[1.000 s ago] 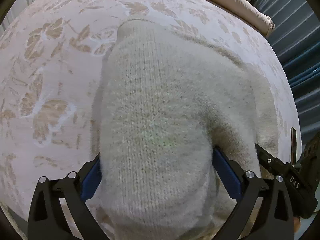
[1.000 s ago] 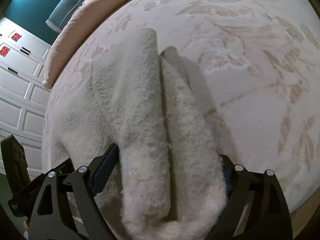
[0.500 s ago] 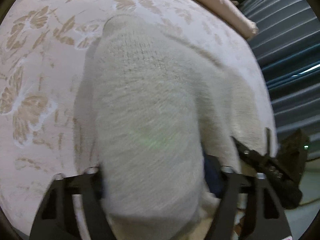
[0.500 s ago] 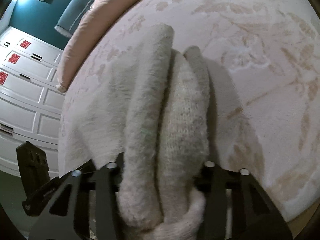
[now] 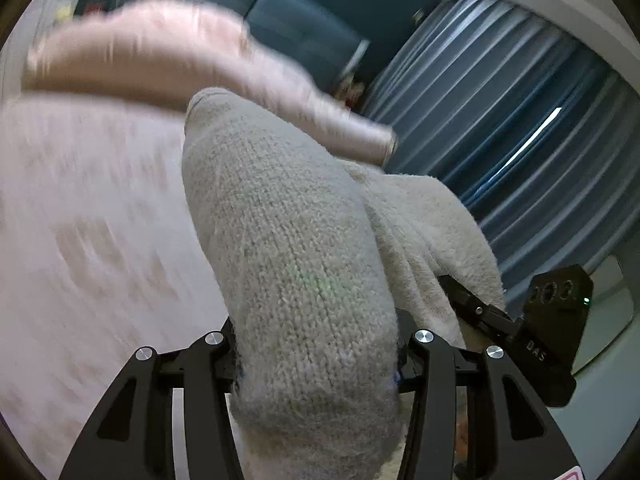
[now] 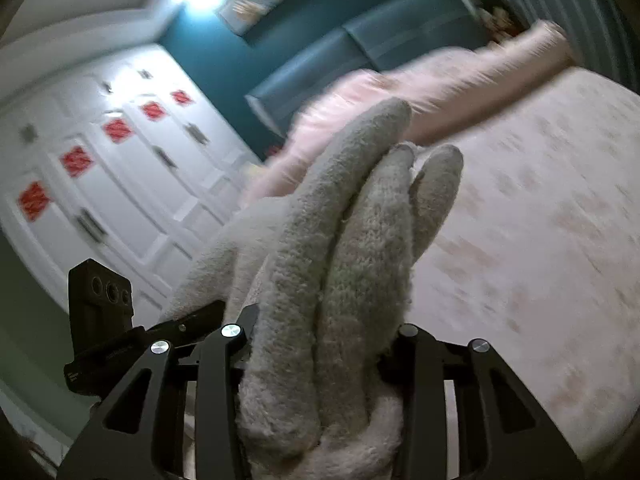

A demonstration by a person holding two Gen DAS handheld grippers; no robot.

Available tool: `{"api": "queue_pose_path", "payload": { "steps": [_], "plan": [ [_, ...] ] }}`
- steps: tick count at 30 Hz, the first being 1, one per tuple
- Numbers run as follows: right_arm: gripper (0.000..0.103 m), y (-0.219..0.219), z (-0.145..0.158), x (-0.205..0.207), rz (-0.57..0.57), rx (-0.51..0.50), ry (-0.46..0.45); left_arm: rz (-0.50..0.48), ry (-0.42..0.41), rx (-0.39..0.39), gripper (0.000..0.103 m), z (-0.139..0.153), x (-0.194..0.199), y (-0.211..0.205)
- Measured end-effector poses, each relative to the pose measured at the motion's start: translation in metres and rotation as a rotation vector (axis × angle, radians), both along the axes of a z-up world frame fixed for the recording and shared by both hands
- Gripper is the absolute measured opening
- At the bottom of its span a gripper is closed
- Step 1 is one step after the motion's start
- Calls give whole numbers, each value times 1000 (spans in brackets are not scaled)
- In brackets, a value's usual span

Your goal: Fold small clothes

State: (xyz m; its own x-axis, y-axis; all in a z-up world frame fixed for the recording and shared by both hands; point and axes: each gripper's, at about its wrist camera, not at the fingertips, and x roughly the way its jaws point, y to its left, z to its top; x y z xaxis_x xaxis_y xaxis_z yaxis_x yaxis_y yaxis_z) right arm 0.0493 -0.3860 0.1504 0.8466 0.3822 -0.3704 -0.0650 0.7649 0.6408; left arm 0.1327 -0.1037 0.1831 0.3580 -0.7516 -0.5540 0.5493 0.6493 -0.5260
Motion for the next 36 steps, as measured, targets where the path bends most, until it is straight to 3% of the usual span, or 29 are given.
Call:
{"api": "queue_pose_path", "payload": {
  "steps": [3, 5, 7, 8, 10, 11, 13, 16, 21, 25, 26, 27, 28, 29, 30, 33, 34, 36],
  "plan": [
    [50, 28, 9, 29, 15, -14, -19, 51, -84, 43, 55, 20, 16, 36],
    [58, 44, -22, 61, 20, -27, 58, 104, -85, 98, 74, 1, 35, 57],
    [60, 55, -72, 90, 9, -50, 203, 162, -32, 231, 80, -52, 58, 76],
    [56, 62, -118, 104, -17, -89, 358, 183, 7, 285, 78, -75, 66, 83],
    [49, 69, -165, 105, -65, -175, 522, 266, 125, 401, 74, -137, 71, 112],
    [49, 74, -184, 97, -69, -192, 570, 281, 155, 413, 69, -151, 67, 125],
    [49, 78, -192, 79, -60, -164, 569, 319, 194, 393, 69, -169, 49, 153],
    [52, 89, -172, 73, -43, -162, 519, 354, 188, 344, 69, -162, 30, 170],
    [63, 113, -154, 113, 10, -171, 477, 357, 150, 296, 69, -147, 33, 151],
    [65, 132, -176, 154, 39, -205, 549, 383, 131, 342, 69, -148, 68, 130],
    [60, 135, -183, 160, 42, -215, 565, 391, 131, 363, 69, -151, 74, 126],
    [33, 139, -191, 166, 46, -229, 581, 395, 129, 387, 69, -157, 83, 123],
    [19, 142, -196, 173, 62, -237, 599, 398, 132, 417, 66, -162, 91, 120],
    [16, 142, -193, 174, 70, -216, 584, 396, 138, 442, 55, -168, 97, 119],
    [15, 142, -180, 169, 68, -193, 527, 392, 146, 464, 51, -173, 101, 118],
    [15, 138, -140, 151, 58, -166, 355, 390, 184, 505, 47, -189, 109, 120],
    [15, 134, -139, 148, 46, -154, 339, 392, 193, 519, 48, -195, 109, 121],
    [15, 128, -171, 158, 29, -199, 440, 388, 213, 521, 51, -207, 111, 121]
  ]
}}
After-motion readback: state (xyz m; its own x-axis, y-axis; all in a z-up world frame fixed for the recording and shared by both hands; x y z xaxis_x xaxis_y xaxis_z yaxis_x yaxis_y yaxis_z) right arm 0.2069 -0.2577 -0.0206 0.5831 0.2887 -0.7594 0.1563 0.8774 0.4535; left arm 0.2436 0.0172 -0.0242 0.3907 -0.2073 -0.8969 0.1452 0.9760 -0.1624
